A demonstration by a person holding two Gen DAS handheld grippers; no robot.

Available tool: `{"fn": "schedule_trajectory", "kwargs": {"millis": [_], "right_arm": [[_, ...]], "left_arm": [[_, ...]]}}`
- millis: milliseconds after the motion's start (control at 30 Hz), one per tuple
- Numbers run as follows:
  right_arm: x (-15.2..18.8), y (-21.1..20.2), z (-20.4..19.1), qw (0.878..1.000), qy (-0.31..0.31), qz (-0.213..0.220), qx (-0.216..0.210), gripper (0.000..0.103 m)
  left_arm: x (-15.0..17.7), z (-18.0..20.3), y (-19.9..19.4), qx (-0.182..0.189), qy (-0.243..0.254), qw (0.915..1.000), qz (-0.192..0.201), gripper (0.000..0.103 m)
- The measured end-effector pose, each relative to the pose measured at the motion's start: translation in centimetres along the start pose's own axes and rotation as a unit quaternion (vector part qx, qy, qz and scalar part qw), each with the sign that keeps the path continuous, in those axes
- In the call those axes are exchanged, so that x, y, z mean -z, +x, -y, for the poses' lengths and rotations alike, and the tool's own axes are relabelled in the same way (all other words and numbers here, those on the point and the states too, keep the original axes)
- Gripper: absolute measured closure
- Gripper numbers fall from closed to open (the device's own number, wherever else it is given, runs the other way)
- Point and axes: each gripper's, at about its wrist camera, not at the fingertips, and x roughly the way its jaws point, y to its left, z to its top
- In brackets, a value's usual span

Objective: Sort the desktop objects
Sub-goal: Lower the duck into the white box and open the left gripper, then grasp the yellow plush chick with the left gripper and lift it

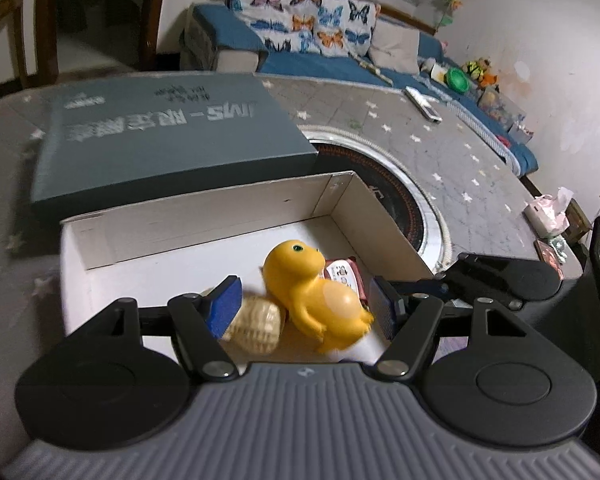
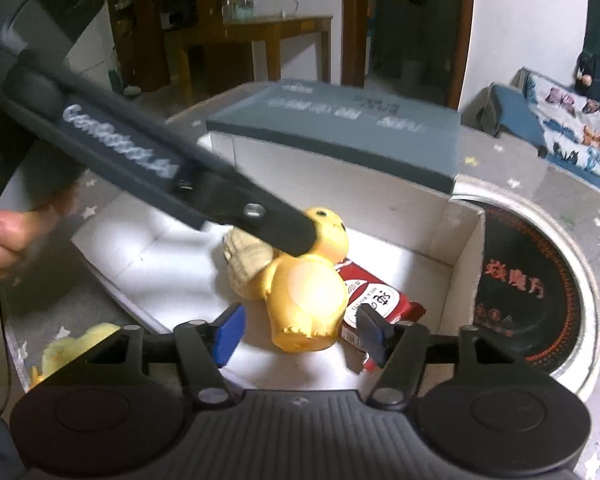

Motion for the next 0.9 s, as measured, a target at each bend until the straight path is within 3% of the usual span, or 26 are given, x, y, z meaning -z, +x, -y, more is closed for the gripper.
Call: {"fn": "schedule_trajectory", "kwargs": {"millis": [333, 467, 600, 767, 900], "right_arm": [[1.4, -4.6, -4.1, 0.997, -0.048, 0.050, -0.031, 0.018], [3.2, -5.5, -5.2, 0.994, -0.070, 0.046, -0.072, 0.010], [5.5, -6.1, -5.7, 0.988, -0.089, 0.031, -0.118, 0.007], [7.8, -5.3, -4.1, 0.981, -0.116, 0.010, -0.156, 0.000], [9.2, -4.4, -3.5, 0.978, -0.126, -0.005, -0.169, 0.000]], "left_arm": [[5.6, -0.6, -6.6, -0.018, -0.010, 0.9995, 0.025, 0.031], [8.1, -1.0, -7.7, -0.032, -0.016, 0.9992, 0.018, 0.031], [10.2, -1.6, -8.2, -0.022, -0.031, 0.9993, 0.003, 0.031], [11.7, -1.8, -7.8, -0.018, -0.036, 0.9991, -0.017, 0.031], [12.1, -1.9, -6.8, -0.010, -0.039, 0.9987, -0.031, 0.029]]}}
